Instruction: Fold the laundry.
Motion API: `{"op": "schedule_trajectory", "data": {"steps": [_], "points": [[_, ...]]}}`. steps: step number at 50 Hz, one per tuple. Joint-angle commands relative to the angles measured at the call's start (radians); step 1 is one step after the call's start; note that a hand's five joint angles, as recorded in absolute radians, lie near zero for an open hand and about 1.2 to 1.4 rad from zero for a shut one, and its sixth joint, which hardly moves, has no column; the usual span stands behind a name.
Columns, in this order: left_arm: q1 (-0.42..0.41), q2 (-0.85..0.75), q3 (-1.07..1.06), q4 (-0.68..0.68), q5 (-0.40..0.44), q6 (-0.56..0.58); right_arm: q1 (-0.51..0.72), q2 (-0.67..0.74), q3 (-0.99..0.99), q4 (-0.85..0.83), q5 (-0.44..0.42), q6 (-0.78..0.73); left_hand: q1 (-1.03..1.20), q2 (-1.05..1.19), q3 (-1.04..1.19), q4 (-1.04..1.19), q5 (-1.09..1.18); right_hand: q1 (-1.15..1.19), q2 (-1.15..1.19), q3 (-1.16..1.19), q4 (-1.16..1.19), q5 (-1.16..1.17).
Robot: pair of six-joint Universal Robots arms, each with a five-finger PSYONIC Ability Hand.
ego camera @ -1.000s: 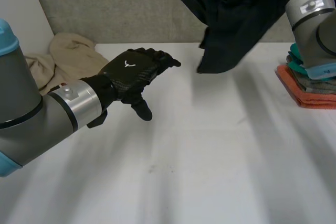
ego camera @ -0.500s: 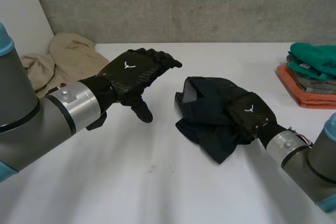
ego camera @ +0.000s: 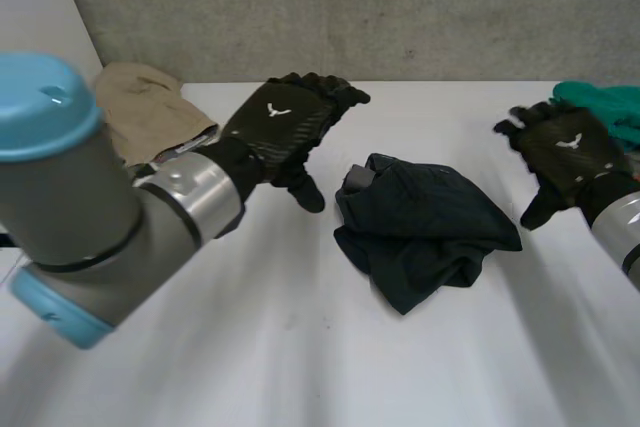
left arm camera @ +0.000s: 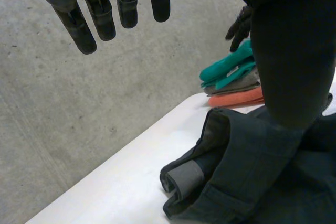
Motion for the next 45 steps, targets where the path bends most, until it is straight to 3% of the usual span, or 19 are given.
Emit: {"op": "schedule_trajectory", "data": {"steps": [1,13,17,18,20,21,26,29,33,40,45], "points": [[-0.097,-0.138,0.079,0.017,-0.058,0.000,0.008,-0.004,-0.049,0.062,0.072,0.162,0.027,0.007,-0.002,0.008,-0.006,-0.043,-0.055,-0.042,-0.065,-0.065],[-0.177,-0.460,0.288,0.066,-0.096,0.105,0.054,0.097,-0.032,0.063,0.081,0.165,0.109,0.089,0.080,0.090,0.076,-0.043,-0.055,-0.042,-0.065,-0.065],[-0.178,-0.565,0.359,0.115,-0.127,0.211,0.070,0.136,-0.009,0.051,0.088,0.163,0.296,0.277,0.267,0.278,0.264,-0.043,-0.055,-0.042,-0.065,-0.065],[-0.178,-0.587,0.372,0.138,-0.141,0.251,0.071,0.140,-0.008,0.051,0.096,0.162,0.625,0.606,0.597,0.607,0.593,-0.043,-0.055,-0.042,-0.065,-0.065],[-0.177,-0.594,0.375,0.167,-0.162,0.282,0.070,0.148,-0.009,0.051,0.108,0.160,1.134,1.114,1.105,1.115,1.102,-0.043,-0.055,-0.042,-0.065,-0.065],[-0.175,-0.591,0.376,0.189,-0.179,0.291,0.064,0.152,-0.009,0.051,0.119,0.160,1.209,1.189,1.180,1.190,1.176,-0.043,-0.055,-0.042,-0.065,-0.065],[-0.128,-0.459,0.343,0.423,-0.373,0.296,0.056,0.152,-0.008,0.049,0.122,0.160,1.209,1.190,1.181,1.191,1.177,-0.043,-0.055,-0.042,-0.065,-0.065],[-0.068,-0.347,0.319,0.519,-0.418,0.294,0.056,0.151,-0.009,0.045,0.122,0.160,1.209,1.190,1.181,1.191,1.177,-0.043,-0.055,-0.042,-0.065,-0.065],[-0.025,-0.211,0.326,0.615,-0.348,0.283,0.059,0.151,-0.009,0.042,0.122,0.166,1.209,1.190,1.181,1.191,1.177,-0.043,-0.055,-0.042,-0.065,-0.065],[-0.034,-0.187,0.353,0.614,-0.242,0.150,0.067,0.152,-0.006,0.037,0.125,0.174,1.209,1.190,1.181,1.191,1.177,-0.043,-0.055,-0.042,-0.065,-0.065],[-0.126,-0.297,0.340,0.532,-0.209,0.044,0.061,0.152,-0.002,0.037,0.128,0.174,1.209,1.190,1.181,1.191,1.177,-0.043,-0.055,-0.042,-0.065,-0.065]]}}
